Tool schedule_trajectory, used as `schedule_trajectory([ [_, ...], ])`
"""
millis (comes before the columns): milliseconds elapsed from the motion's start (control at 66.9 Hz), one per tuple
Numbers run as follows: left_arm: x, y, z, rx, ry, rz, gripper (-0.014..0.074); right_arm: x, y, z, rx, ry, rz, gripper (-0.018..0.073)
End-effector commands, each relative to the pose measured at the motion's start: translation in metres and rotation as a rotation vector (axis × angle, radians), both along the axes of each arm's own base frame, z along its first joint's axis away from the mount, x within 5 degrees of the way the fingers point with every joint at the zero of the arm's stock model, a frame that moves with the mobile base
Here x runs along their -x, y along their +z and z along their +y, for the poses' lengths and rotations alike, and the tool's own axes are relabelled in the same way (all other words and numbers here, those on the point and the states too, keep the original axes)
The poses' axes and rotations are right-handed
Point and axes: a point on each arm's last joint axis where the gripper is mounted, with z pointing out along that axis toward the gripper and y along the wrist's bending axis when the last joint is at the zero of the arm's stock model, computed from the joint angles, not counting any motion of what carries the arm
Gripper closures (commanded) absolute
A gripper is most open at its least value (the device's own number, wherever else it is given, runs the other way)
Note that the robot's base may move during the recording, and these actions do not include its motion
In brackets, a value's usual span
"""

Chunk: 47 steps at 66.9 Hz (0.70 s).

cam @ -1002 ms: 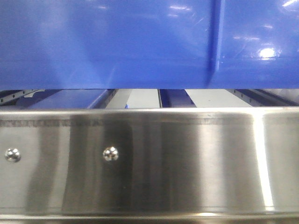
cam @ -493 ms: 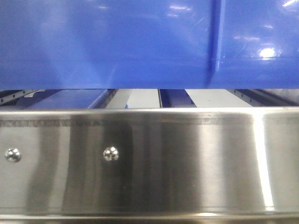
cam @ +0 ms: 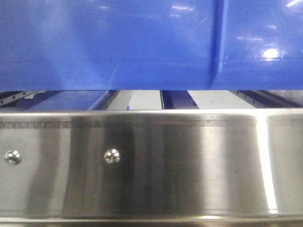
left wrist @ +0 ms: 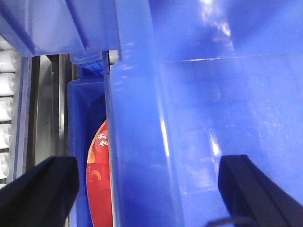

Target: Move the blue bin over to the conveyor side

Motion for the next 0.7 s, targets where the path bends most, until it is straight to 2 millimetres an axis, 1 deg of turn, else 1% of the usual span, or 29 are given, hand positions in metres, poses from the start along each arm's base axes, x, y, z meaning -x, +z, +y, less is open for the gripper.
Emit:
schedule_trajectory([
  [0, 0.000, 0.002, -0.002, 0.004, -0.008, -0.013, 0.0102, -0.004, -0.004, 0.001, 0.013, -0.001, 0.001, 0.0010],
  [150, 0.000, 0.002, -0.002, 0.004, -0.008, -0.013, 0.0102, -0.007, -0.008, 0.002, 0.017, -0.001, 0.011, 0.0012],
  [209, 0.000, 0.002, -0.002, 0.004, -0.008, -0.013, 0.0102, -0.007, -0.008, 0.002, 0.017, -0.001, 0.011, 0.0051],
  [284, 0.000, 0.002, -0.002, 0.004, -0.008, -0.013, 0.0102, -0.007, -0.008, 0.002, 0.017, -0.001, 0.011, 0.0147],
  [344, 0.000, 0.002, -0.002, 0.004, -0.008, -0.013, 0.0104, -0.007, -0.008, 0.002, 0.017, -0.001, 0.011, 0.0275],
  [359, 0.000, 0.002, -0.002, 0.004, -0.008, -0.013, 0.0108, -0.007, -0.008, 0.002, 0.017, -0.001, 0.011, 0.0291],
  [374, 0.000, 0.002, -0.002, 0.004, -0.008, -0.013, 0.0111, -0.007, -0.007, 0.002, 0.016, -0.001, 0.009, 0.0340],
  [419, 0.000, 0.002, -0.002, 0.004, -0.008, -0.014, 0.0136, -0.007, -0.007, 0.002, 0.016, -0.001, 0.009, 0.0419],
  [449, 0.000, 0.003, -0.002, 0.003, -0.008, -0.017, 0.0165, -0.006, -0.006, 0.001, 0.015, -0.001, 0.005, 0.0493],
  [479, 0.000, 0.003, -0.002, 0.002, -0.008, -0.019, 0.0206, -0.005, -0.005, 0.001, 0.014, -0.001, 0.003, 0.0536],
  [553, 0.000, 0.005, -0.002, 0.002, -0.008, -0.025, 0.0346, -0.003, -0.003, 0.000, 0.011, -0.001, -0.004, 0.0657],
  [673, 0.001, 0.007, -0.002, 0.002, -0.008, -0.031, 0.0637, 0.002, 0.003, -0.002, 0.011, -0.003, -0.024, 0.0635],
  [688, 0.001, 0.007, -0.002, 0.002, -0.008, -0.031, 0.0644, 0.002, 0.003, -0.002, 0.011, -0.003, -0.024, 0.0636],
])
